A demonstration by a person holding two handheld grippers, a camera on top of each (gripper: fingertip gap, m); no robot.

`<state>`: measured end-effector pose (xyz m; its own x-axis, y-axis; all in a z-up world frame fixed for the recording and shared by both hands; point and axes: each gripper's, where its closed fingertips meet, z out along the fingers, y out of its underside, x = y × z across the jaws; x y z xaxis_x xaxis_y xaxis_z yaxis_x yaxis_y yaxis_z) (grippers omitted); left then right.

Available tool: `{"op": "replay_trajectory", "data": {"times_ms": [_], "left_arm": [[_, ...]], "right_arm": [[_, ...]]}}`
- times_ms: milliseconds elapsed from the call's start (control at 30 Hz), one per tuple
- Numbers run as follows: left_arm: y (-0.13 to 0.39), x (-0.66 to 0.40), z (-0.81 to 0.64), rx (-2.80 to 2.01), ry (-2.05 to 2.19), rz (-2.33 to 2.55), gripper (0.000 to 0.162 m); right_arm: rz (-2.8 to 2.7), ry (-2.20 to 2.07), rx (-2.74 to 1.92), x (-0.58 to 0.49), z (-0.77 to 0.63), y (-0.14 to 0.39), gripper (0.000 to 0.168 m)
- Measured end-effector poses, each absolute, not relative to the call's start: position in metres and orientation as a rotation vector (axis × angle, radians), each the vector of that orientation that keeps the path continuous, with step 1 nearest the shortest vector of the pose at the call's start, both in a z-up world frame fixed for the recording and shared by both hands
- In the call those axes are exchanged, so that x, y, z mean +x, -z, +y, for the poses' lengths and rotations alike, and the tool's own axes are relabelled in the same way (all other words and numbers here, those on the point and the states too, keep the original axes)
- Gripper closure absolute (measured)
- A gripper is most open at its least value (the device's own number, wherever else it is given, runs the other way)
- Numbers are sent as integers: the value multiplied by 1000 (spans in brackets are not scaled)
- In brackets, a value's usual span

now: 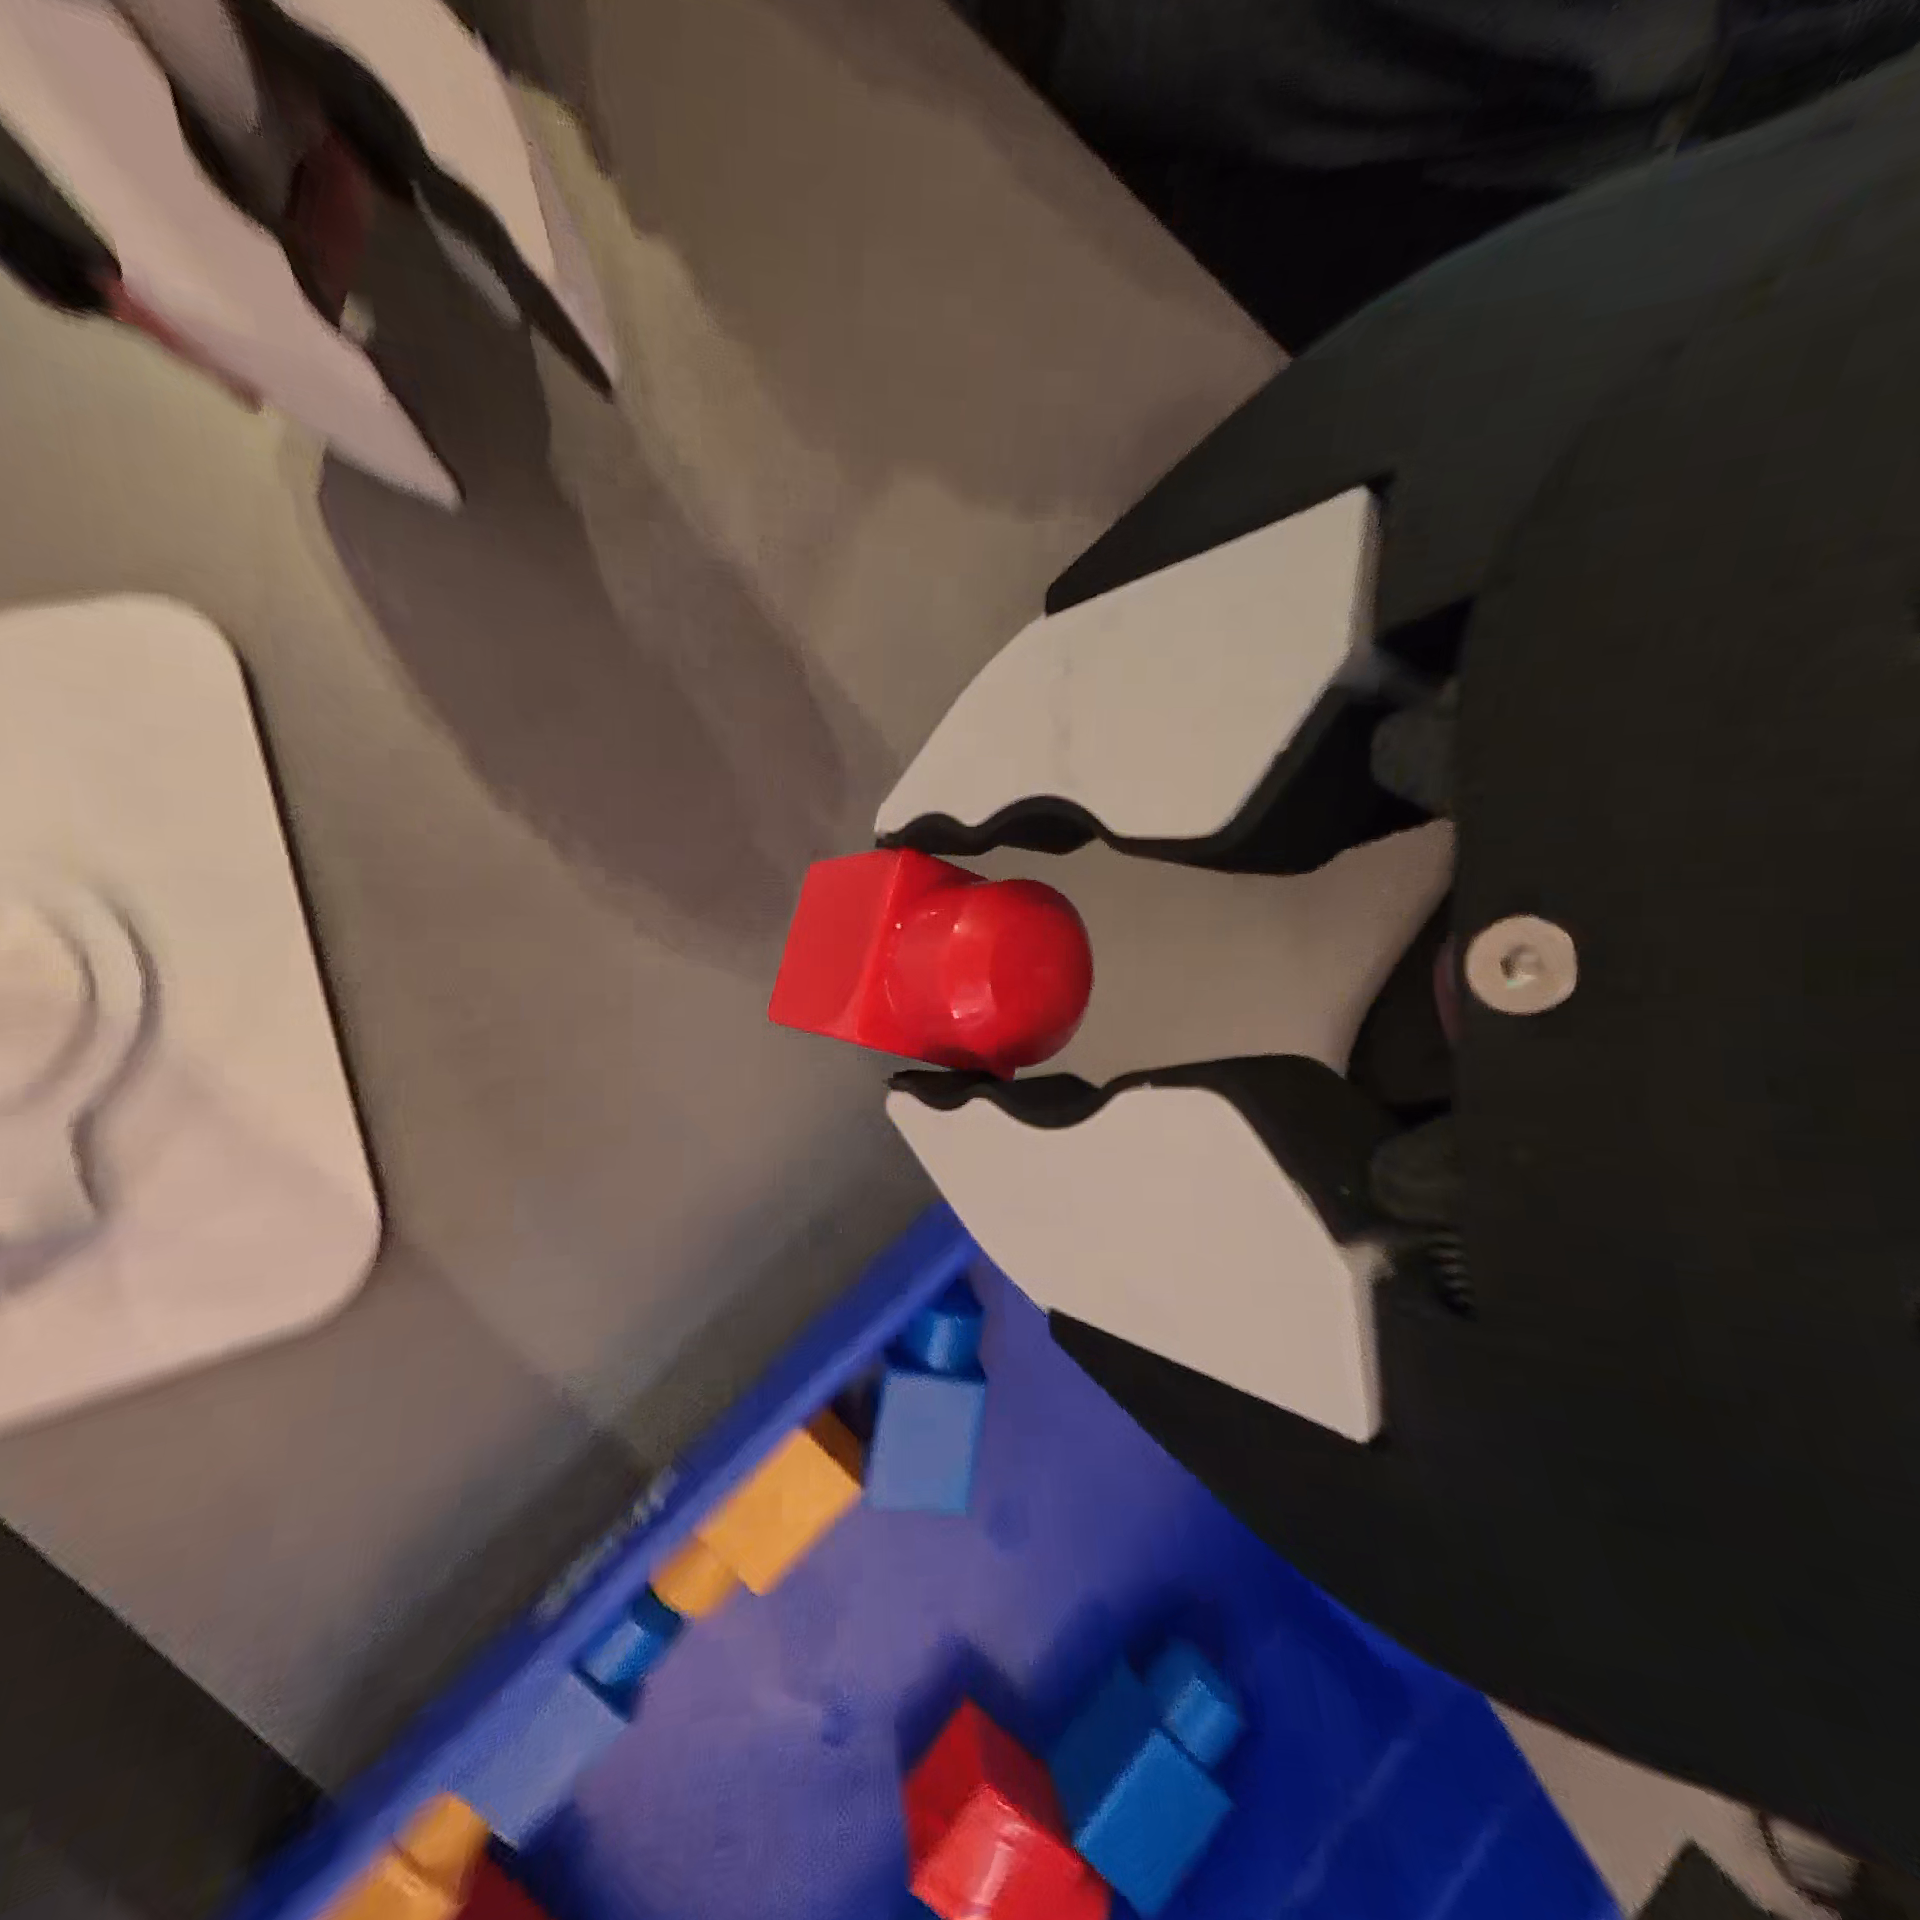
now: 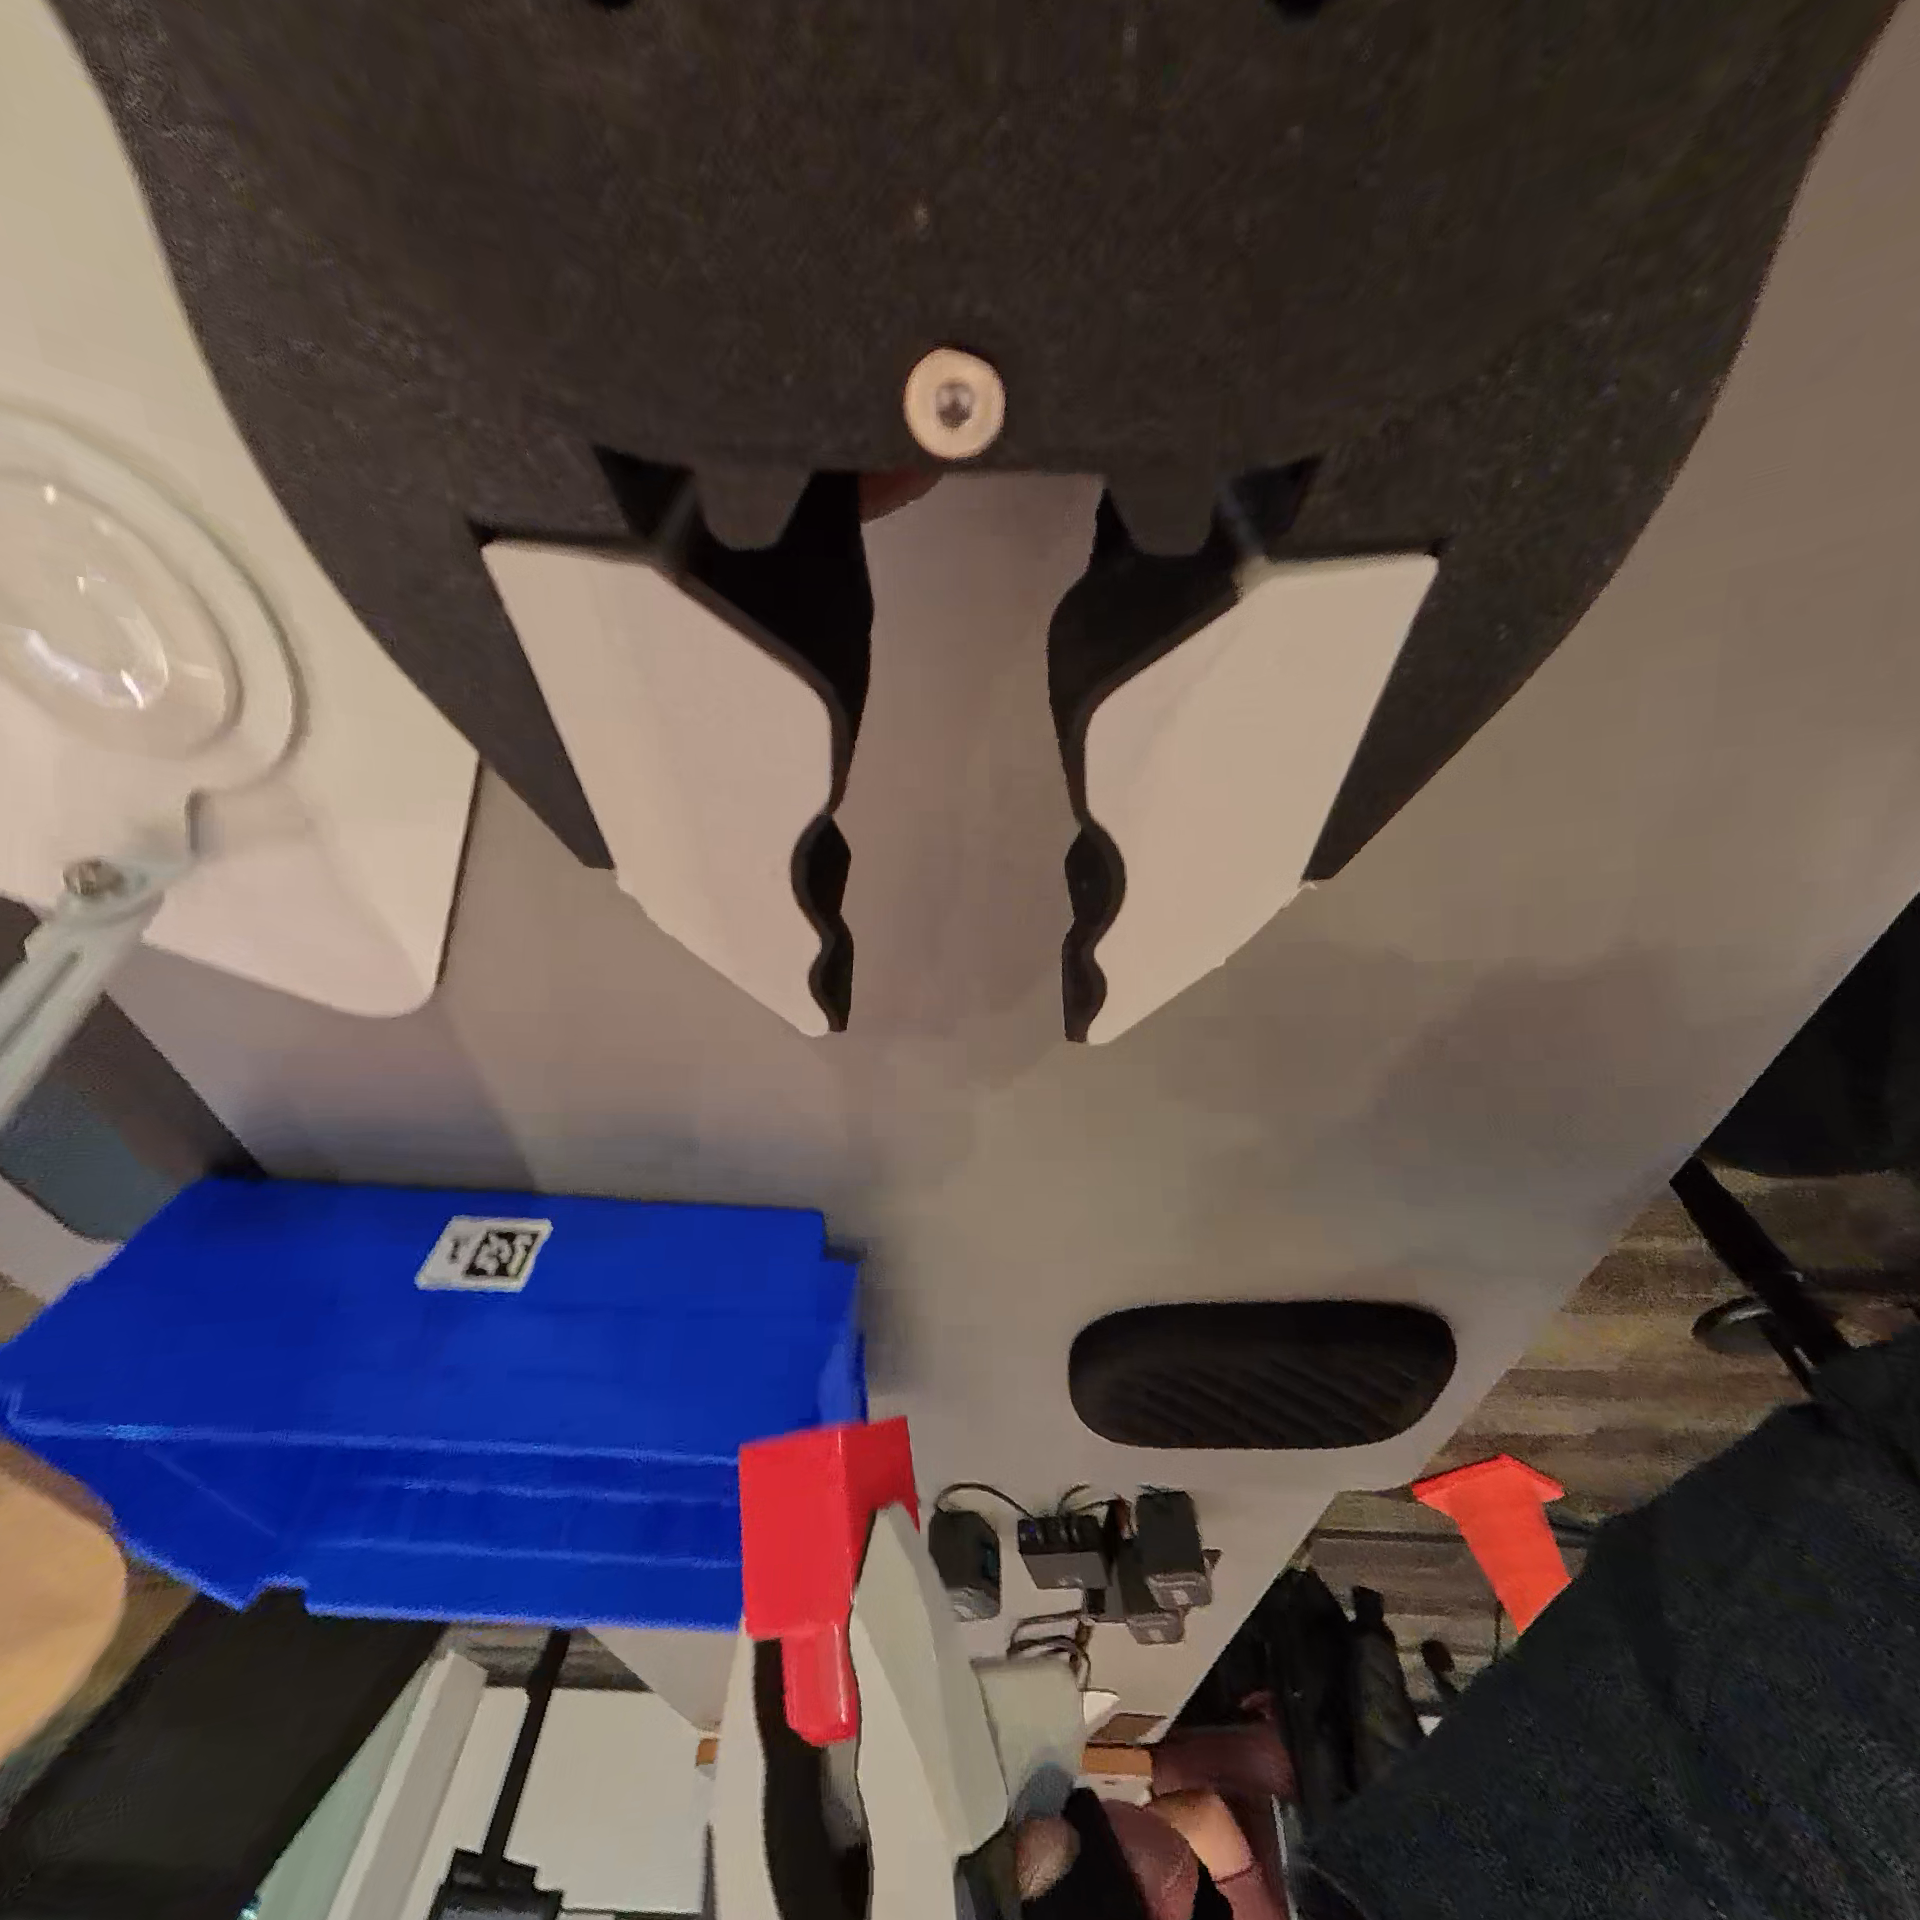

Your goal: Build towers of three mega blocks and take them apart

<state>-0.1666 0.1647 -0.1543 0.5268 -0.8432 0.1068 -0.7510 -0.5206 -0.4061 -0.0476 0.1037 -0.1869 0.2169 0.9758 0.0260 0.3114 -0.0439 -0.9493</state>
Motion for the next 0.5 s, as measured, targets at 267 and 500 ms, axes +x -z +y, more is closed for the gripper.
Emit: {"op": "replay_trajectory", "data": {"times_ms": [267, 500], "left_arm": [[155, -88, 112, -2366, 437, 1691, 123], [156, -59, 101, -2313, 454, 1805, 123]], "right_arm": [[-1316, -862, -1481, -77, 105, 169, 115], [-1339, -859, -1468, -77, 105, 170, 130]]}}
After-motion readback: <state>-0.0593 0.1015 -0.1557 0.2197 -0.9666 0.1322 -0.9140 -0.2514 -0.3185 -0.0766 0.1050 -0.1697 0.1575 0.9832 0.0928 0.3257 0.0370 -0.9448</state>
